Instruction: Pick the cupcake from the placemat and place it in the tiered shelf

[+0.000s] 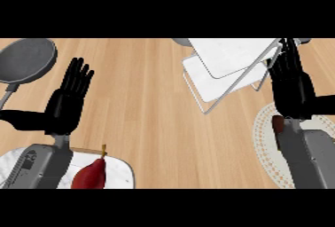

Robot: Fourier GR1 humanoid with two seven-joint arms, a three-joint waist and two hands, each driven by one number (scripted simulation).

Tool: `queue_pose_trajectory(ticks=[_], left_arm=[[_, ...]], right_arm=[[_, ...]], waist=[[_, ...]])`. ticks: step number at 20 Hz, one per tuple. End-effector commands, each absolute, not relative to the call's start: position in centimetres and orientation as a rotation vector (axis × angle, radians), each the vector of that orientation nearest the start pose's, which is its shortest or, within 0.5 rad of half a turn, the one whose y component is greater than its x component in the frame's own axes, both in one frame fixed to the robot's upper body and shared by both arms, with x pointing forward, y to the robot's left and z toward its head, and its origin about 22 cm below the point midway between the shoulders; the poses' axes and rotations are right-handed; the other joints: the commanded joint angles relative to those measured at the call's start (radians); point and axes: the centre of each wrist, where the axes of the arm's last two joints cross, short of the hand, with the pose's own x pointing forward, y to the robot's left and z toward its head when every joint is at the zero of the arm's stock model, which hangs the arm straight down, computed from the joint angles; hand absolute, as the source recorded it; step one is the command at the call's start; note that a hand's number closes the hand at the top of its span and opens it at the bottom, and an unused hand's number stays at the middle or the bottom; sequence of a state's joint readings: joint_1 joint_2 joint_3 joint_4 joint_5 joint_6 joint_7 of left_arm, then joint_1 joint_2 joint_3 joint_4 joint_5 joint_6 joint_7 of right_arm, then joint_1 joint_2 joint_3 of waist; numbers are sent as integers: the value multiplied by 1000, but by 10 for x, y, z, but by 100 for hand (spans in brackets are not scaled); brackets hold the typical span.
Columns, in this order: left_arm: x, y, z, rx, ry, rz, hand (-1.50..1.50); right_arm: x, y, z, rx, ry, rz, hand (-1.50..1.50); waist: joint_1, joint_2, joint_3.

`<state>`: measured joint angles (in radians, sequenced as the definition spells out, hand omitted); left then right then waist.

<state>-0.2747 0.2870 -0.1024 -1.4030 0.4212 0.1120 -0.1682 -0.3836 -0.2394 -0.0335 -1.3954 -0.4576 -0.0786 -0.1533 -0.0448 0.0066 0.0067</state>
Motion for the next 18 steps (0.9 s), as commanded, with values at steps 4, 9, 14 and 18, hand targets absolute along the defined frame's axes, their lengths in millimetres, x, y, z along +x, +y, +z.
queue_pose_trajectory(ticks=[4, 9, 14, 18], left_arm=[[278, 283, -10, 43, -1430, 68, 0], [256, 293, -40, 71, -1220, 53, 0], [253, 292, -41, 56, -1174, 47, 0], [266, 287, -29, 54, -1160, 47, 0]], right_arm=[[322, -356, 136, 262, -1948, 297, 150], [301, -421, 129, -8, -1603, 620, 150], [286, -468, 141, 202, -1656, 699, -150], [279, -490, 172, 323, -1626, 860, -150]], waist=[[38, 7, 1], [49, 43, 4], [77, 32, 8], [71, 22, 8]])
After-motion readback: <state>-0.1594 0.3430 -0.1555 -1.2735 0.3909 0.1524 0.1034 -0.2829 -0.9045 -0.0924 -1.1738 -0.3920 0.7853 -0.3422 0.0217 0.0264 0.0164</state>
